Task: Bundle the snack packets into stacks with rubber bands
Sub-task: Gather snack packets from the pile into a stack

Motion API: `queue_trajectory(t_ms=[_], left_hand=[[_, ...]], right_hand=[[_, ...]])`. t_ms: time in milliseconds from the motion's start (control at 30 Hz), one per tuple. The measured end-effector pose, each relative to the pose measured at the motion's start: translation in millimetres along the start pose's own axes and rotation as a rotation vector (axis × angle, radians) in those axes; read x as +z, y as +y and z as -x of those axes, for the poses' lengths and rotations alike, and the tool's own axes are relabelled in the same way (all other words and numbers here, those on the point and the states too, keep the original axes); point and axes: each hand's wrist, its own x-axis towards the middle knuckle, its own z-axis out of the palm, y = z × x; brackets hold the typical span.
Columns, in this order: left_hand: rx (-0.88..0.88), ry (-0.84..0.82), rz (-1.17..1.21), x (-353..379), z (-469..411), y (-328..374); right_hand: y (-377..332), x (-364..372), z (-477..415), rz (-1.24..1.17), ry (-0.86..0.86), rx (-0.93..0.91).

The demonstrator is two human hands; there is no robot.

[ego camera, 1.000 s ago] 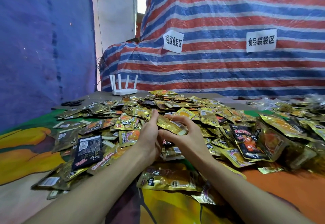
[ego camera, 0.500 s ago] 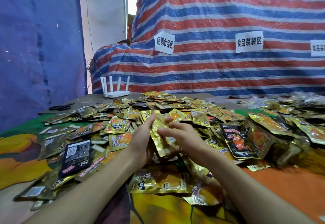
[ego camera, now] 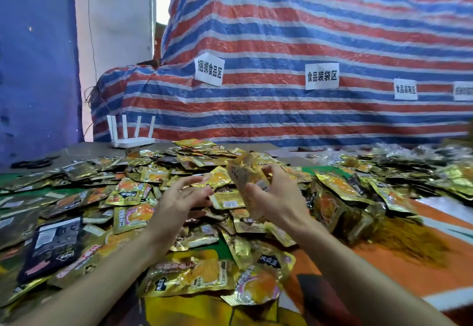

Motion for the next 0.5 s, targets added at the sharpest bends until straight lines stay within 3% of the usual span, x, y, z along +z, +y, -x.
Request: queue_trajectory(t_ms=[267,400,500], left_hand=[[0.268,-0.078,-0.367,6.2,11.9,5.6],[0.251,0.043,-0.349,1.5,10.4,9.3],[0.278,0.15,-0.487,-8.1,5.0,12.4]], right_hand=[[52.6,-41.3,-18.1,0.562,0.232,0.066],[68.8,-39.8,-22.9,0.857,0.191,0.143],[72.3,-38.3,-25.1,0.98,0.17,0.216]])
